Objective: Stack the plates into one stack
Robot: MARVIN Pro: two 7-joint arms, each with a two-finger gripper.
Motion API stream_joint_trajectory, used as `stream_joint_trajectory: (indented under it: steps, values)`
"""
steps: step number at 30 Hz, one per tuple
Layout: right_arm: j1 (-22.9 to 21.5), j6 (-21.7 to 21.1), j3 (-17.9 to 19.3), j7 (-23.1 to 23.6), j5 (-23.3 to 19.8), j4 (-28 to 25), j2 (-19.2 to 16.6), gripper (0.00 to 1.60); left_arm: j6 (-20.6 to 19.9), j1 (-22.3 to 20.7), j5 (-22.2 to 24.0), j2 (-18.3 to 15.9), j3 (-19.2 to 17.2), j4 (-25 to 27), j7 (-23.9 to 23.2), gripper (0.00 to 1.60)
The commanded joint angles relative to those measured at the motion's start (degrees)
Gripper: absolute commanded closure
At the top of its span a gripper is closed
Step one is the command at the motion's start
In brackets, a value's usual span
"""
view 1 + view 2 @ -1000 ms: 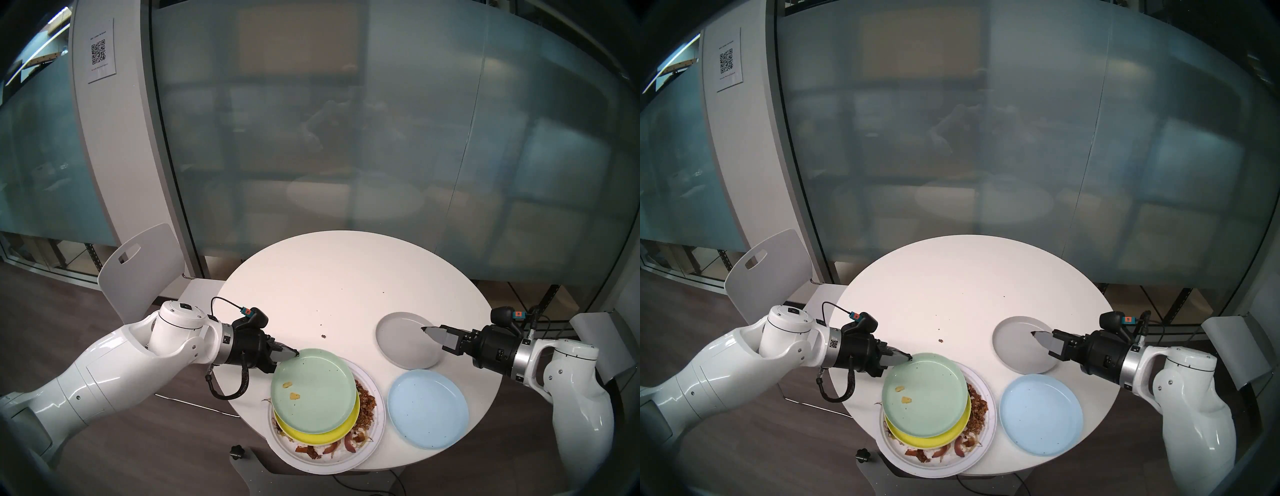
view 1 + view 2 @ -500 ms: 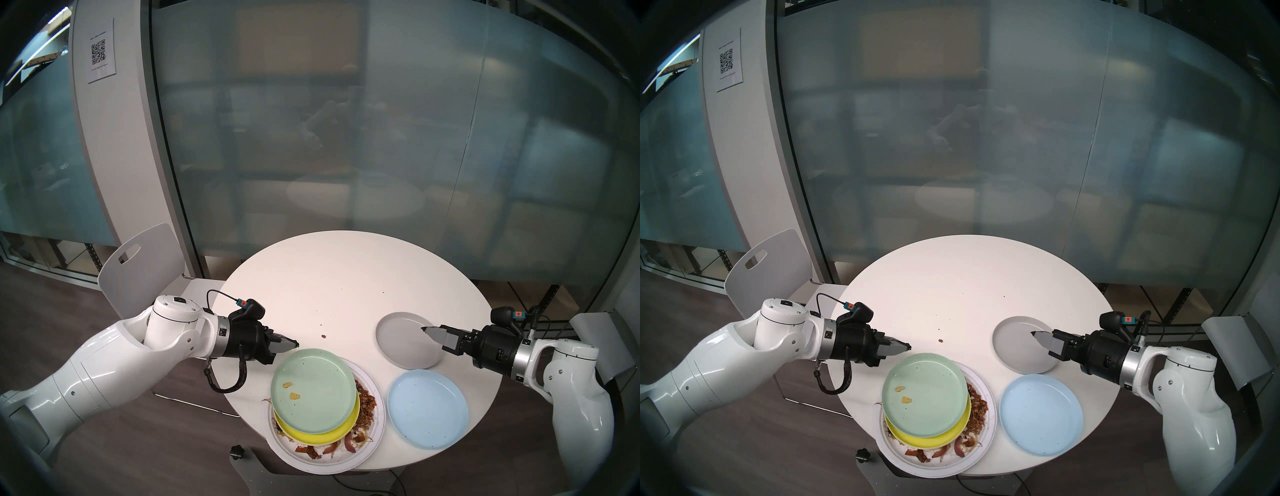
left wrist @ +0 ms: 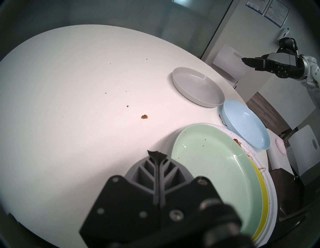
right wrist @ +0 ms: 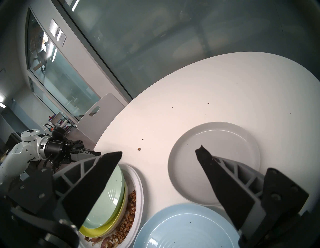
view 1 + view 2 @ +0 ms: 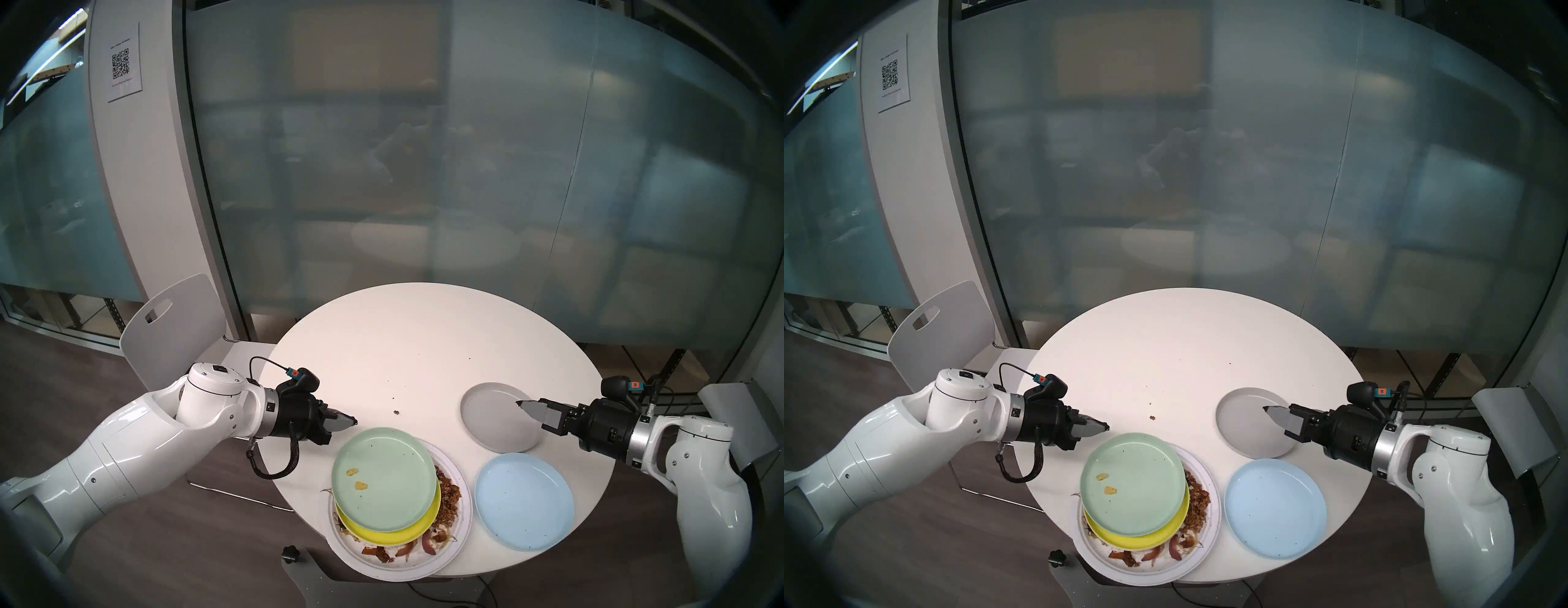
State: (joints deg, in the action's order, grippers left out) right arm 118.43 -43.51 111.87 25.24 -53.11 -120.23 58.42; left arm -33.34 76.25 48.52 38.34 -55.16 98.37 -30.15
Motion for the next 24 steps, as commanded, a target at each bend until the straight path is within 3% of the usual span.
stream_joint_trajectory:
  steps: [1,24]
  values:
    - [-0.09,-0.01,0.01,0.02,0.02,-0.84,-0.1,0.0,0.42,-0.45,0.13,0.31,-0.36,1.24,-0.24,1.6]
    - [-0.09,-0.01,0.02,0.02,0.02,-0.85,-0.1,0.0,1.2,1.89,-0.59,0.12,0.4,1.18,0.24,1.6]
